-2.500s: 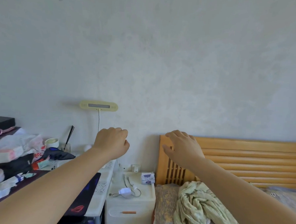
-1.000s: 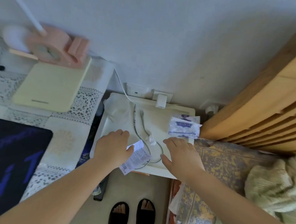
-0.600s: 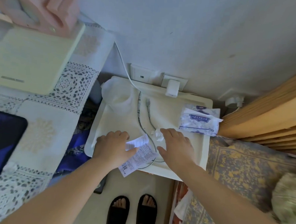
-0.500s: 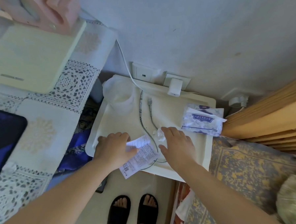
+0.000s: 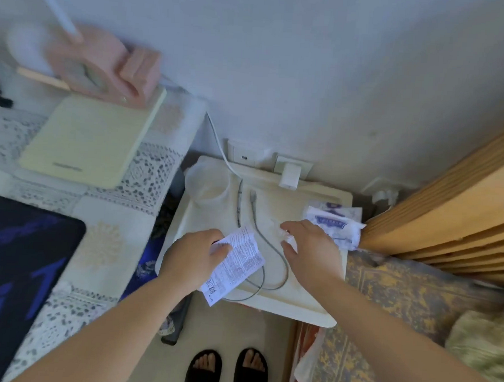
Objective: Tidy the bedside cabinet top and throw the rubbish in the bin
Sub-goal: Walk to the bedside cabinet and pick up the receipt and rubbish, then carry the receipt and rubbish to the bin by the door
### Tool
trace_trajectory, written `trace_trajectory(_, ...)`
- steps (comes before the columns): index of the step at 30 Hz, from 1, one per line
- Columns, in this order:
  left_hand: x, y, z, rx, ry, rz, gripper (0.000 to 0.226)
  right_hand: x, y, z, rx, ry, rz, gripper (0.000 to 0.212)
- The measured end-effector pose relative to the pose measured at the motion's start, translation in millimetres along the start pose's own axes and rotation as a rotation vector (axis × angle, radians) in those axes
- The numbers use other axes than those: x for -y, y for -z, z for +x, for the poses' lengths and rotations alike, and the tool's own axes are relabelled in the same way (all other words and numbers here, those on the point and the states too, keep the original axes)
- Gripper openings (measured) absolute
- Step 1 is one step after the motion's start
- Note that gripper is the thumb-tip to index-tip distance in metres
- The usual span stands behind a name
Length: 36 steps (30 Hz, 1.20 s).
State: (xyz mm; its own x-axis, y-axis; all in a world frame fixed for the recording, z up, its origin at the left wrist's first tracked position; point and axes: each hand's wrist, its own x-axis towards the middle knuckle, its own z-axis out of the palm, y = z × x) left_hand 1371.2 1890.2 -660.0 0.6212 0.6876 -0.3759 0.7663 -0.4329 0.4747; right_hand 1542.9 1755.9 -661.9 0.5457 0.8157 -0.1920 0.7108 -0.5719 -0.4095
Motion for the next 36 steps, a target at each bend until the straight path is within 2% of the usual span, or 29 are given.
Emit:
trace_trajectory(3, -29, 40, -17, -0.114, -0.058, -0.016, 0.036, 14, 53, 2, -0.076, 0.034, 0.015, 0.033)
trace_trajectory(9, -68, 136, -58, -0.444, -0.127, -0.08, 0.023, 69, 160, 13, -0.266, 0.162, 0.052, 0.027)
trace_trajectory(14, -68, 221, -87, -0.69, -0.123, -0.116, 0.024, 142, 223, 11, -0.388, 0.332, 0.07, 0.019)
trace_trajectory(18, -46, 283, -126, -0.872, -0.043, -0.135, 0.023, 214, 254, -1, -0.422, 0.5, 0.12, 0.02)
trace_trajectory(27, 55, 362, -282, -1.253, 0.221, -0.168, 0.022, 397, 246, -52, -0.305, 0.911, 0.174, 0.023)
trace_trajectory(36, 153, 378, -502, -1.575, 0.551, -0.109, 0.03, 577, 200, -192, -0.18, 1.289, 0.244, 0.024)
